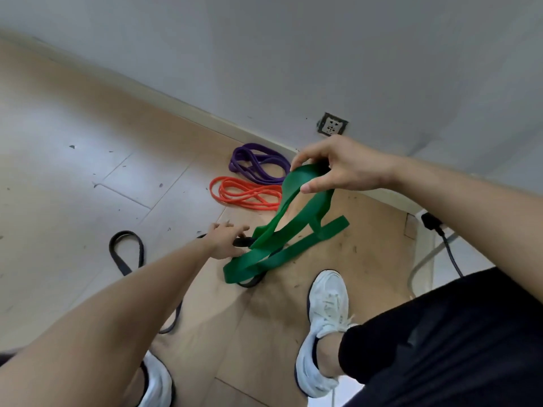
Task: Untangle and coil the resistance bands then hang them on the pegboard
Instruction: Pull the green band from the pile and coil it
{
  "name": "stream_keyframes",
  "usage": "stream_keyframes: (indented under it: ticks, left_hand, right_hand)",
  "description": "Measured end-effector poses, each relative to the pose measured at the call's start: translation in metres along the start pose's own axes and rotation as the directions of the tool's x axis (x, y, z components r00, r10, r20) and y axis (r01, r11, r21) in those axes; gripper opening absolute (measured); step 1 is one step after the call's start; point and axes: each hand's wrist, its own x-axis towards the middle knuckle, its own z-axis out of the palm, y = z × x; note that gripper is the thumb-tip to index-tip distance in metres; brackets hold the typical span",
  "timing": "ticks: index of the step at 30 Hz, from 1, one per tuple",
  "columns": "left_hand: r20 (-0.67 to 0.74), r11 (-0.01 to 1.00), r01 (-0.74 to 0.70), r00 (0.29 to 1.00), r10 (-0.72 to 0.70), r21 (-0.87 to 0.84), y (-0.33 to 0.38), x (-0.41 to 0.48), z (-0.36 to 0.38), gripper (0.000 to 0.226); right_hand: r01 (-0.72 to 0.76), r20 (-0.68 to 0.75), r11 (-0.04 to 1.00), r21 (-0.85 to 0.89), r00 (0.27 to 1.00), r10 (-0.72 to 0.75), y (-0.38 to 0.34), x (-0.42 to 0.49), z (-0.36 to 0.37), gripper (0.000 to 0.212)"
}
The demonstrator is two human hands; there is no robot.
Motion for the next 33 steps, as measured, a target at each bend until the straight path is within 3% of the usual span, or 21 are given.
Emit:
stream_keyframes:
  ticks: [3,6,14,17,20,22,28,33]
  left_hand:
    - [0.093,0.999,0.008,0.996,-0.004,-0.043,-0.001,0.003,0.006,0.038]
    - [0.148,0.979,0.022,0.989,0.008,-0.202,-0.003,-0.005,-0.001,0.028]
    - [-0.195,0.992,-0.04,0.981,0.016,-0.123,0.001,-0.054,-0.106,0.035]
    - [-0.256,0.957,-0.117,0.966,0.048,-0.265,0.003,-0.08,-0.133,0.033]
    - [-0.359,0.77,-0.213,0.933,-0.023,-0.602,0.007,-0.104,-0.154,0.033]
    - [-0.449,0.616,-0.308,0.89,-0.083,-0.725,0.008,-0.116,-0.169,0.031]
    - [-0.558,0.343,-0.483,0.814,-0.163,-0.806,0.008,-0.146,-0.203,0.017]
    - [-0.593,0.166,-0.57,0.78,-0.201,-0.805,0.008,-0.166,-0.224,0.015]
  right_hand:
    - [-0.024,-0.02,1.0,0.006,1.0,0.024,0.008,0.001,0.0,0.03]
    - [-0.051,-0.042,0.998,-0.026,0.998,0.049,0.014,0.004,0.002,0.031]
    - [-0.119,0.031,0.954,-0.273,0.991,0.133,0.016,0.015,0.025,0.035]
    - [-0.158,0.033,0.94,-0.303,0.984,0.176,0.012,0.019,0.024,0.034]
    - [-0.174,0.031,0.933,-0.315,0.981,0.194,0.006,0.023,0.023,0.035]
    - [-0.173,0.036,0.932,-0.319,0.98,0.194,0.001,0.025,0.025,0.037]
    - [-0.191,-0.006,0.926,-0.324,0.98,0.2,-0.01,0.03,0.026,0.037]
    - [-0.198,-0.071,0.959,-0.202,0.98,0.187,-0.022,0.031,0.024,0.032]
